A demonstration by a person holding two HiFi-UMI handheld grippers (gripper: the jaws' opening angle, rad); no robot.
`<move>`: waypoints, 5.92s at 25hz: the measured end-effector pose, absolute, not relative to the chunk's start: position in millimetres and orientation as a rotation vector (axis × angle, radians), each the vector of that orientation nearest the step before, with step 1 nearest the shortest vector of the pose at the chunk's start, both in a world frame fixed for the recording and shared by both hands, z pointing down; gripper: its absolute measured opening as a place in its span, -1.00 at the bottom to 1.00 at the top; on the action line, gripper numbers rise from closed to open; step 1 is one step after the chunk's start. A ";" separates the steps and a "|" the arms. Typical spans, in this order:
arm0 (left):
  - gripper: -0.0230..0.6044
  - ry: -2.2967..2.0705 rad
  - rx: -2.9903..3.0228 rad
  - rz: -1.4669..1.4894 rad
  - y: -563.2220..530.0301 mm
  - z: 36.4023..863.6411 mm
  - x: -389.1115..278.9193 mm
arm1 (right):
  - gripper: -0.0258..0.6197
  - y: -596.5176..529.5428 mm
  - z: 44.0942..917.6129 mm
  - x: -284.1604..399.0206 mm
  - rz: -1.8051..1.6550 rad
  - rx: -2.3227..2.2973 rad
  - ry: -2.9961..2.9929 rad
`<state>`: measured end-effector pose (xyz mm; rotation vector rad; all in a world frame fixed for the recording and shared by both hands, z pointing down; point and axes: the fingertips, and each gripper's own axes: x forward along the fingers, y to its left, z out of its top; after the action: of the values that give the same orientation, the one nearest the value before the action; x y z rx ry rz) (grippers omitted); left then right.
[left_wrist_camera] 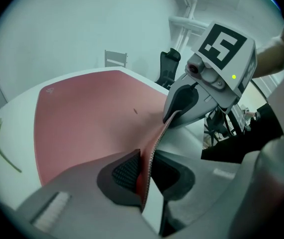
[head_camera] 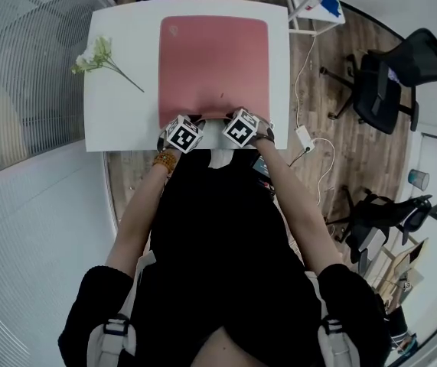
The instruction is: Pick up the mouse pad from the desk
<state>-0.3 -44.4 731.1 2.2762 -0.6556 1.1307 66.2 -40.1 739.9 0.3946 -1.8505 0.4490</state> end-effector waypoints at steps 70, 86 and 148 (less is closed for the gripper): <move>-0.86 -0.709 2.368 0.611 -35.0 507.2 -4.9 | -0.79 -38.8 510.5 30.6 0.488 0.518 -2.236; -0.86 -0.781 2.443 0.480 -42.8 453.7 -6.6 | -0.79 -35.6 464.2 28.8 0.540 0.574 -2.366; -0.86 -1.254 2.940 0.470 -114.0 307.8 -18.5 | -0.80 -114.3 308.3 45.3 -0.255 1.008 -2.420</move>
<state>-18.5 -114.0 307.8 2.9401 -1.2540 0.4695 45.3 -114.3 308.3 1.0085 -2.4204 -0.2547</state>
